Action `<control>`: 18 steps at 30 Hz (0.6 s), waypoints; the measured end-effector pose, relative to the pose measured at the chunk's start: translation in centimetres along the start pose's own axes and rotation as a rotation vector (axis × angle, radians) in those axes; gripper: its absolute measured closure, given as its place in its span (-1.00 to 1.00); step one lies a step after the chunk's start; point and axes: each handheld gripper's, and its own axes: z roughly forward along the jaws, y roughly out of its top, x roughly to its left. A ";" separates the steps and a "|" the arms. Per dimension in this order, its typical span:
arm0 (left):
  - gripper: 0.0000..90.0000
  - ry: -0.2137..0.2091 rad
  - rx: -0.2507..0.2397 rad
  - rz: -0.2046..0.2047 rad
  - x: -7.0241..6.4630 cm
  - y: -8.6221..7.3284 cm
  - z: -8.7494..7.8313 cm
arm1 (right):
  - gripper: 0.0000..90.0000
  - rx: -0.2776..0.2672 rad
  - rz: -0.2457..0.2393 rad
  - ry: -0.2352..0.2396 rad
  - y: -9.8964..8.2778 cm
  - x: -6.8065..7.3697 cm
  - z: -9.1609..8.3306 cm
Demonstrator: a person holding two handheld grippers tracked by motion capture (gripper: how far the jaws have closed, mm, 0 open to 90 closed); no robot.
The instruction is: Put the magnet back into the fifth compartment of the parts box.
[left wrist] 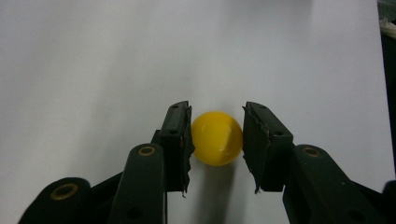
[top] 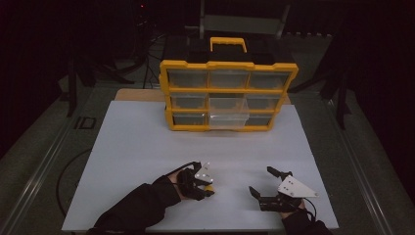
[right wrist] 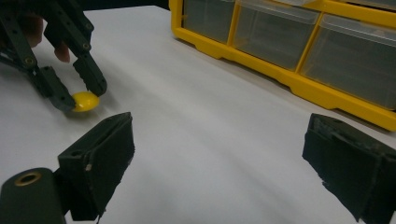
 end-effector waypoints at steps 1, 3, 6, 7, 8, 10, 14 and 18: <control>0.40 -0.007 0.001 0.005 0.0 0.0 -0.1 | -0.80 0.000 -0.001 0.000 0.0 0.0 0.0; 0.40 -0.006 0.003 0.008 0.2 0.2 -0.4 | -0.80 0.000 -0.001 0.000 0.0 0.0 0.0; 0.40 -0.006 -0.001 0.014 0.3 0.4 -0.8 | -0.80 -0.001 -0.001 0.000 0.0 0.0 0.0; 0.40 -0.006 -0.005 0.013 0.4 0.5 -0.9 | -0.80 -0.001 -0.002 0.000 0.0 0.0 0.0; 0.40 -0.010 -0.003 0.019 0.4 0.6 -1.0 | -0.80 -0.001 -0.002 -0.001 0.0 0.0 0.0; 0.40 -0.018 -0.007 0.018 0.6 0.8 -1.3 | -0.80 -0.001 -0.001 -0.001 0.0 0.0 0.0; 0.40 -0.025 -0.008 0.022 0.8 1.1 -1.8 | -0.80 0.000 -0.001 -0.001 0.0 0.0 0.0; 0.40 -0.026 -0.008 0.032 0.9 1.5 -2.3 | -0.80 0.000 0.000 0.000 0.0 0.0 0.0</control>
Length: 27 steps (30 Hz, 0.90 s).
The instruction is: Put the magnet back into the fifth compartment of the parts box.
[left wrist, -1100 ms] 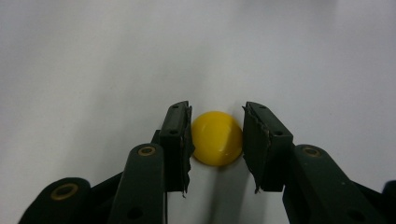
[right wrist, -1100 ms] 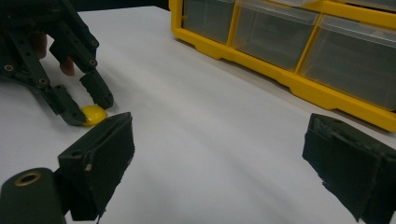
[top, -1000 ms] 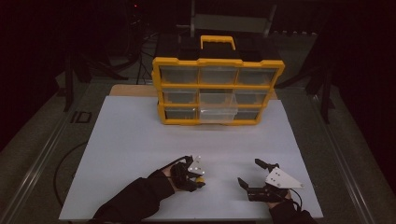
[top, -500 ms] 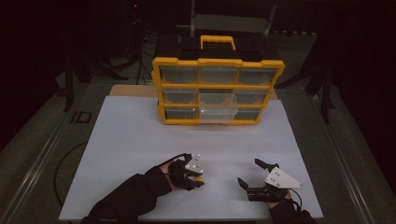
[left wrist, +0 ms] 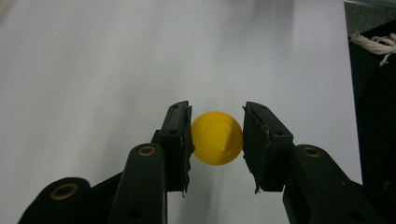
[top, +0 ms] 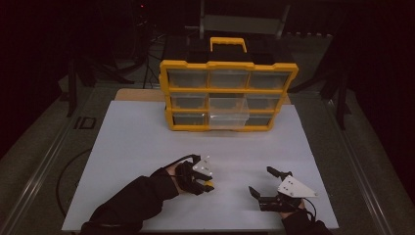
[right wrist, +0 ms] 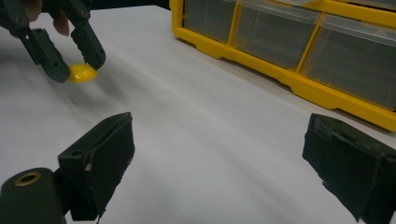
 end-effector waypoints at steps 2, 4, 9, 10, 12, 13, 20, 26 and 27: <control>0.40 -0.003 -0.003 0.008 0.1 0.3 -0.3 | -0.80 -0.001 -0.002 0.001 0.0 0.0 0.0; 0.40 -0.003 -0.005 0.009 0.2 0.5 -0.6 | -0.80 0.000 0.000 0.001 0.0 0.0 0.0; 0.40 -0.010 -0.014 0.008 0.5 1.1 -1.4 | -0.80 -0.001 0.000 0.000 0.0 0.0 0.0; 0.40 -0.004 -0.015 0.011 0.5 1.2 -1.6 | -0.80 -0.001 -0.001 0.000 0.0 0.0 0.0; 0.40 -0.007 -0.021 0.011 0.6 1.5 -1.9 | -0.80 -0.001 0.002 0.000 0.0 0.0 0.0; 0.40 0.000 -0.017 0.017 0.6 1.6 -2.0 | -0.80 -0.001 0.002 -0.001 0.0 0.0 0.0; 0.40 0.000 -0.019 0.027 1.0 2.4 -2.8 | -0.80 -0.001 -0.001 -0.001 0.0 0.0 0.0; 0.40 -0.006 -0.035 0.027 1.3 3.2 -3.5 | -0.80 -0.001 -0.001 -0.001 0.0 -0.1 0.0; 0.40 -0.008 -0.033 0.031 1.4 3.3 -3.7 | -0.80 -0.001 -0.001 -0.001 0.0 -0.1 0.0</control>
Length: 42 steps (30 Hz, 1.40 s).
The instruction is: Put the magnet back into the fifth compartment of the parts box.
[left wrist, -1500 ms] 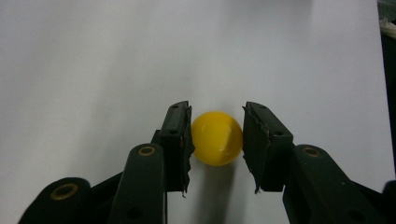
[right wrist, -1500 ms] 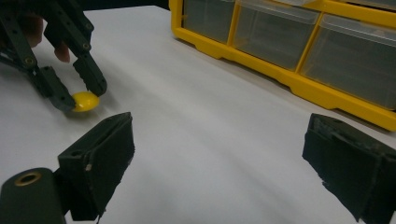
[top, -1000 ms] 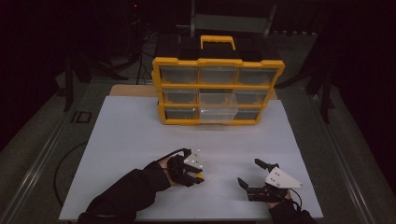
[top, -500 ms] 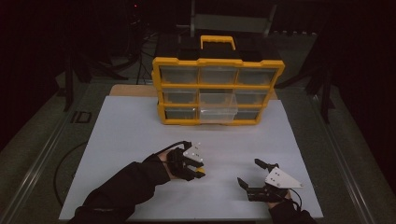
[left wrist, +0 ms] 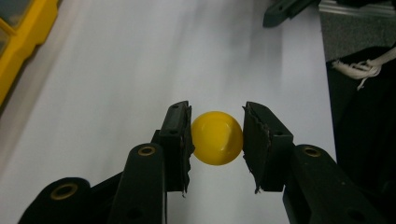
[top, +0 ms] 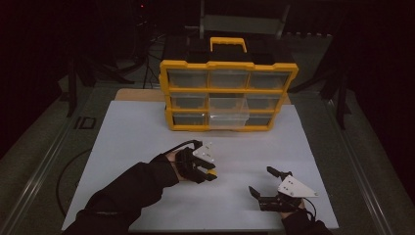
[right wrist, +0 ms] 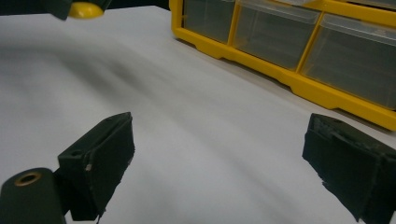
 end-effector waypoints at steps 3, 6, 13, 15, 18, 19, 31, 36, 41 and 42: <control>0.40 -0.001 -0.006 0.004 0.3 0.5 -0.5 | -0.80 0.000 0.000 0.000 0.0 0.0 0.0; 0.40 -0.002 -0.016 0.005 0.6 1.0 -1.0 | -0.80 0.000 0.000 0.001 0.0 0.0 0.0; 0.40 0.005 -0.026 0.009 1.3 2.0 -1.8 | -0.80 0.003 0.001 0.001 0.0 0.0 0.0; 0.40 0.008 -0.028 0.012 1.6 2.3 -2.1 | -0.80 0.004 0.001 0.001 0.0 0.1 0.0; 0.40 0.005 -0.046 0.004 2.0 2.7 -2.5 | -0.80 0.002 0.000 0.001 0.0 0.1 0.0; 0.40 0.005 -0.052 0.002 2.0 2.8 -2.7 | -0.80 0.002 0.000 0.001 0.0 0.1 0.0; 0.40 0.012 -0.057 0.009 3.1 4.8 -4.1 | -0.80 0.002 0.001 0.001 0.0 0.1 0.0; 0.40 0.018 -0.071 0.014 3.5 5.5 -4.6 | -0.80 0.000 0.003 0.001 0.0 0.1 0.0; 0.40 0.026 -0.081 0.007 3.7 5.9 -4.9 | -0.80 -0.002 0.001 0.004 0.0 0.0 0.0; 0.40 0.030 -0.086 0.002 3.8 6.0 -5.0 | -0.80 -0.003 0.003 0.004 0.0 0.1 0.0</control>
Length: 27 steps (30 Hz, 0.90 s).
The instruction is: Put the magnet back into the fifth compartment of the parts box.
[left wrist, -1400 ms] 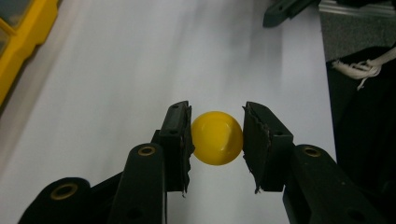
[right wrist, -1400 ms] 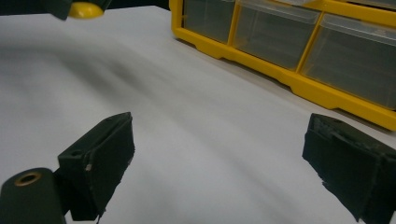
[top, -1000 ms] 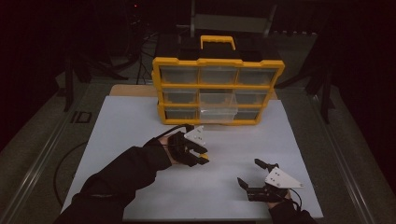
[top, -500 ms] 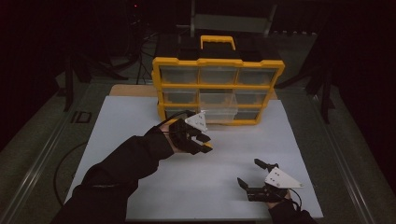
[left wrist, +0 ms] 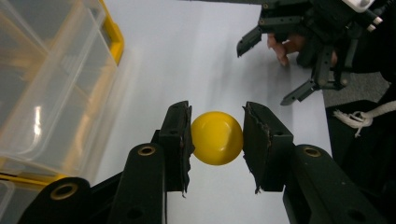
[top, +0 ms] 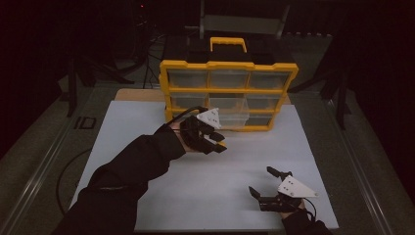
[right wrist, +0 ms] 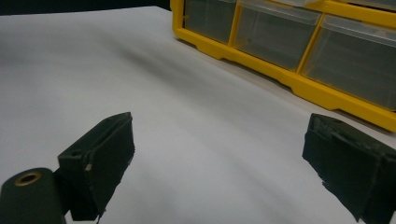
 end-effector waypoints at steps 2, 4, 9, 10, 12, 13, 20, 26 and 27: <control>0.40 -0.002 -0.009 0.001 0.2 0.2 -0.2 | -0.80 0.000 0.000 -0.002 0.0 0.0 0.0; 0.40 -0.005 -0.019 -0.006 0.4 0.5 -0.4 | -0.80 0.001 0.000 -0.001 0.0 0.0 0.0; 0.40 0.005 -0.033 -0.011 1.1 1.1 -0.9 | -0.80 0.000 -0.001 0.000 0.0 0.0 0.0; 0.40 0.011 -0.034 -0.011 1.2 1.3 -1.0 | -0.80 0.000 -0.001 0.001 0.0 0.0 0.0; 0.40 0.007 -0.043 -0.017 1.5 1.5 -1.1 | -0.80 0.000 -0.001 0.000 0.0 0.0 0.0; 0.40 0.008 -0.041 -0.014 1.6 1.7 -1.2 | -0.80 0.000 -0.001 0.001 0.0 0.0 0.0; 0.40 0.009 -0.051 -0.028 2.4 2.5 -1.6 | -0.80 0.001 -0.004 0.001 0.0 0.0 0.0; 0.40 0.013 -0.077 -0.043 3.2 3.4 -2.2 | -0.80 0.001 -0.004 0.000 0.0 0.0 0.0; 0.40 0.018 -0.081 -0.044 3.3 3.6 -2.3 | -0.80 0.001 0.001 0.002 0.0 0.0 0.0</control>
